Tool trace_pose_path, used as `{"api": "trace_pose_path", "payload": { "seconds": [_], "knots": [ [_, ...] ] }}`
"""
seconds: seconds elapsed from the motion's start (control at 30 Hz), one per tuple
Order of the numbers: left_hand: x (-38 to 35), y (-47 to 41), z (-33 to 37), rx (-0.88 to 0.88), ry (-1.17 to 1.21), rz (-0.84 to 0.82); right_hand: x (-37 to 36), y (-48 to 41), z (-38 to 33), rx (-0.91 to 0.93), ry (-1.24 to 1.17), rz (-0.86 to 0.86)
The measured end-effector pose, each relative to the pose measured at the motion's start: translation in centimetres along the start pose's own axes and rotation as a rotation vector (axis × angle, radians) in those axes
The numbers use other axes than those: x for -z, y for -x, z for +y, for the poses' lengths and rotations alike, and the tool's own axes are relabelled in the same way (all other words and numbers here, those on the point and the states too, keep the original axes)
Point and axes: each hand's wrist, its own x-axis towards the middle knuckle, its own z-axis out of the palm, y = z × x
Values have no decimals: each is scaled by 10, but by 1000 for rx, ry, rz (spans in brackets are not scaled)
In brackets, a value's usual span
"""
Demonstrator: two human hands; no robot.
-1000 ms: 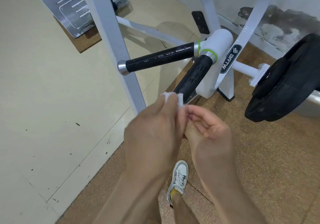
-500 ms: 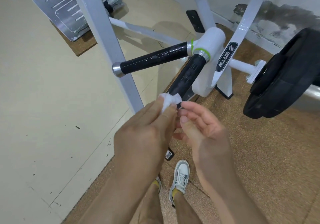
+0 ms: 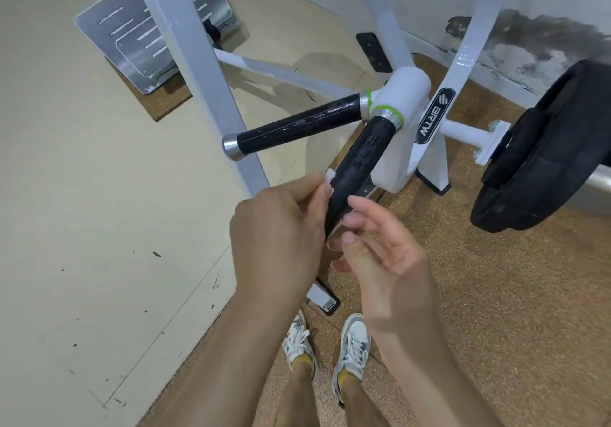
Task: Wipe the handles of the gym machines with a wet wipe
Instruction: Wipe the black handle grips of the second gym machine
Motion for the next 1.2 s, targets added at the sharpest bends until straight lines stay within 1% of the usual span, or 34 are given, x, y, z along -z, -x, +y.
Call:
{"api": "trace_pose_path", "payload": {
  "seconds": [0.03, 0.07, 0.17, 0.23, 0.27, 0.3, 0.33, 0.43, 0.47, 0.5, 0.53, 0.6, 0.63, 0.67, 0.7, 0.77, 0.8, 0.83, 0.93, 0.97, 1.0, 1.07, 1.1, 1.13, 1.2],
  "knots": [
    [0, 0, 1, 13, 2, 6, 1, 0, 0, 0, -3, 0],
    [0, 2, 2, -22, -42, 20, 3, 0, -1, 2, 5, -8],
    [3, 16, 1, -208, -200, -12, 6, 1, -3, 22, 37, -46],
    [3, 17, -5, -355, -265, -30, 7, 2, -6, 49, 78, -85],
    [3, 13, -5, -390, -281, -51, 7, 3, -7, 52, 85, -98],
    [4, 8, -5, -390, -281, -65, 7, 4, -8, 48, 82, -97],
    [4, 2, -5, -343, -242, -63, 7, 4, -9, 44, 80, -84],
    [3, -12, -1, -16, -34, -12, 9, 6, -7, 13, 88, -36],
    [1, -11, 0, 30, 3, 18, 9, 7, -7, -1, 75, -35],
    [0, -9, 2, 12, 19, 31, 10, 6, -8, -9, 55, -44],
    [-2, -4, 5, -50, 7, 11, 11, 6, -9, -14, 35, -60],
    [-5, 7, 13, -197, -91, -84, 11, 6, -11, -30, -16, -89],
    [-6, 9, 14, -253, -135, -102, 11, 5, -12, -47, -45, -91],
    [-6, 6, 11, -279, -150, -82, 11, 4, -13, -58, -58, -95],
    [-7, 1, 8, -244, -141, -50, 11, 4, -13, -53, -42, -99],
    [-7, -10, 6, -67, -49, 6, 11, 1, -10, -16, 48, -98],
    [-8, -12, 6, -22, -18, 23, 11, -1, -8, 0, 88, -99],
    [-10, -12, 9, -47, -28, 33, 11, -2, -6, 17, 108, -100],
    [-17, -4, 14, -302, -157, -36, 13, -5, -1, 23, 94, -68],
    [-17, -4, 12, -347, -147, -51, 14, -5, 1, 13, 99, -50],
    [-15, -8, 8, -299, -94, -56, 15, -3, 1, 20, 119, -34],
    [-10, -19, 4, -25, 94, -20, 16, 0, -2, 115, 226, -22],
    [-9, -21, 2, 64, 150, -7, 16, 0, -5, 187, 303, -22],
    [-8, -20, 2, 45, 141, -14, 15, -2, -9, 261, 393, -22],
    [-4, -13, 6, -88, 95, -72, 15, -8, -17, 406, 594, -14]
  ]
}}
